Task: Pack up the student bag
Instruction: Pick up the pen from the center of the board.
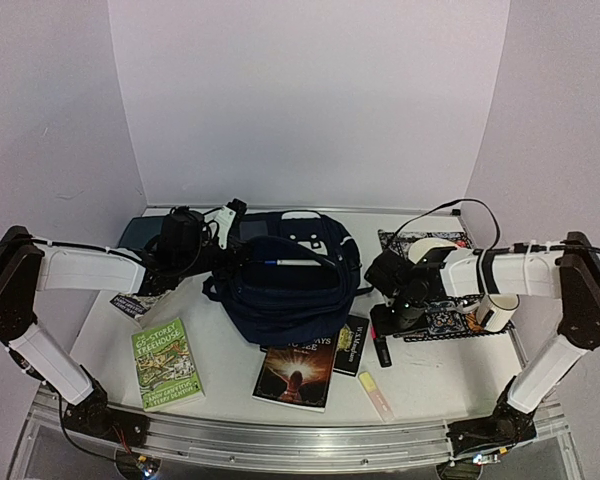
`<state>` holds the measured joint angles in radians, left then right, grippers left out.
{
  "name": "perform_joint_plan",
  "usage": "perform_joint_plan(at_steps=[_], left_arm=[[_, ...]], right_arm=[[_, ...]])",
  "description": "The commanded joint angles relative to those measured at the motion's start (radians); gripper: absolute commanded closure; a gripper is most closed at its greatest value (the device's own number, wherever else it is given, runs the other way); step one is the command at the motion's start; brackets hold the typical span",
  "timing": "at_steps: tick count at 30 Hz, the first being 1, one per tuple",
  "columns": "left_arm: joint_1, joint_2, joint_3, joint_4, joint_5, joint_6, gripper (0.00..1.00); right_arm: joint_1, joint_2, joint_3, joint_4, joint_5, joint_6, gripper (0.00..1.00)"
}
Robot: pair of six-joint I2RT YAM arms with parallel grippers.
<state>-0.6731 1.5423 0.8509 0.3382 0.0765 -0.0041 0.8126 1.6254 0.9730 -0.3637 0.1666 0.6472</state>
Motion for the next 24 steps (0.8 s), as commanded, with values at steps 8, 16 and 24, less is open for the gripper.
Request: perform_joint_plan(at_steps=[8,16,24], left_arm=[[0.000,-0.032,0.044,0.070,0.001,-0.029,1.00],[0.000,-0.030,0.046,0.067,0.010,-0.028,1.00],[0.000,-0.039,0.046,0.062,0.006,-0.028,1.00]], right_arm=[[-0.040,0.135,-0.010,0.030,-0.092,0.047,0.52],[-0.050,0.198,0.003,0.031,-0.087,0.044,0.61],[-0.050,0.130,-0.006,0.003,-0.044,0.031,0.89]])
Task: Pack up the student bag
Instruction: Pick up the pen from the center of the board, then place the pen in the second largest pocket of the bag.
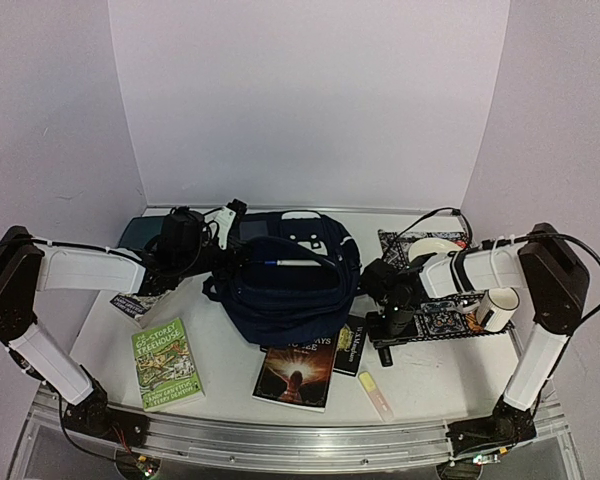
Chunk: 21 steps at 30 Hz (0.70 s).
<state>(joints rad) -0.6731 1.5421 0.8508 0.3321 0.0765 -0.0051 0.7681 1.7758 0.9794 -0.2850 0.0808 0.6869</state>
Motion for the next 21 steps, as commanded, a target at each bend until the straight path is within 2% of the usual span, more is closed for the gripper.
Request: perform_joint_plan(at_steps=[1,8,14,21], left_arm=[[0.000,-0.039,0.048,0.067,0.009,-0.028,1.00],[0.000,-0.040,0.055,0.055,0.007,-0.031,1.00],[0.000,-0.032,0.078,0.041,0.010,-0.024,1.00],[-0.001,-0.027,0.100,0.024,0.017,-0.020,1.00]], right_arm=[[-0.006,-0.032,-0.008,-0.085,0.049,-0.016,0.91],[0.024,-0.115,0.075,-0.142,0.126,-0.147,0.97],[0.137,-0.096,0.263,-0.216,0.250,-0.399,0.98],[0.225,-0.020,0.435,-0.218,0.302,-0.749,0.98]])
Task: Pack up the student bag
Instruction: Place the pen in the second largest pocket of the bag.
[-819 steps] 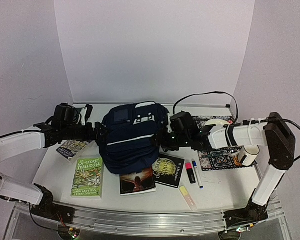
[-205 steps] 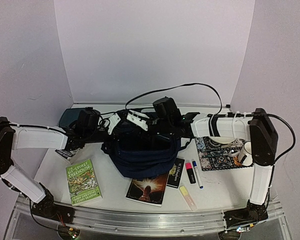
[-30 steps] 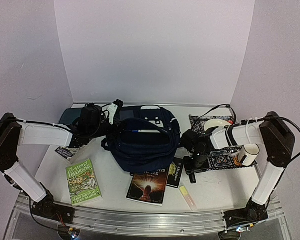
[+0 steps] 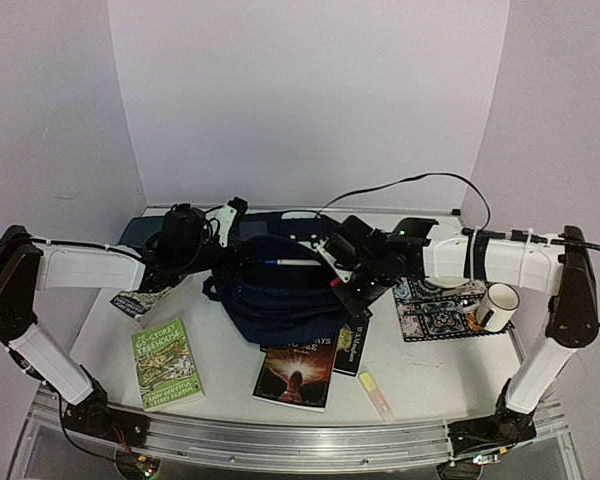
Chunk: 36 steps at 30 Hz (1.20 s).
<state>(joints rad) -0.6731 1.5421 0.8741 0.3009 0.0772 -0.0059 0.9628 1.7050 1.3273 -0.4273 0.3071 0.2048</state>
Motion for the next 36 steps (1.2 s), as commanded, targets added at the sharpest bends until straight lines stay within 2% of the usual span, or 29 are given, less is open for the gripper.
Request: perform_joint_plan(at_steps=[1,7,13,18,26,33,36], left_arm=[[0.000,-0.028,0.078,0.053,0.015,-0.016,1.00],[0.000,-0.025,0.091,0.042,0.016,-0.015,1.00],[0.000,-0.018,0.097,0.037,0.036,-0.029,1.00],[0.000,-0.004,0.101,0.035,0.064,-0.044,1.00],[0.000,-0.013,0.092,0.030,0.065,-0.045,1.00],[0.001,-0.015,0.091,0.024,0.053,-0.039,1.00],[-0.001,-0.011,0.095,0.023,0.053,-0.039,1.00]], right_arm=[[0.034,0.067,0.110,-0.076,0.084,-0.309,0.98],[0.048,0.187,0.271,-0.074,0.121,-0.547,0.99],[0.050,0.305,0.417,-0.044,0.126,-0.715,0.97],[0.050,0.410,0.516,-0.022,0.194,-0.808,0.95],[0.050,0.461,0.581,-0.001,0.220,-0.813,0.68],[0.050,0.393,0.518,0.018,0.179,-0.767,0.53],[0.050,0.368,0.488,0.036,0.153,-0.749,0.49]])
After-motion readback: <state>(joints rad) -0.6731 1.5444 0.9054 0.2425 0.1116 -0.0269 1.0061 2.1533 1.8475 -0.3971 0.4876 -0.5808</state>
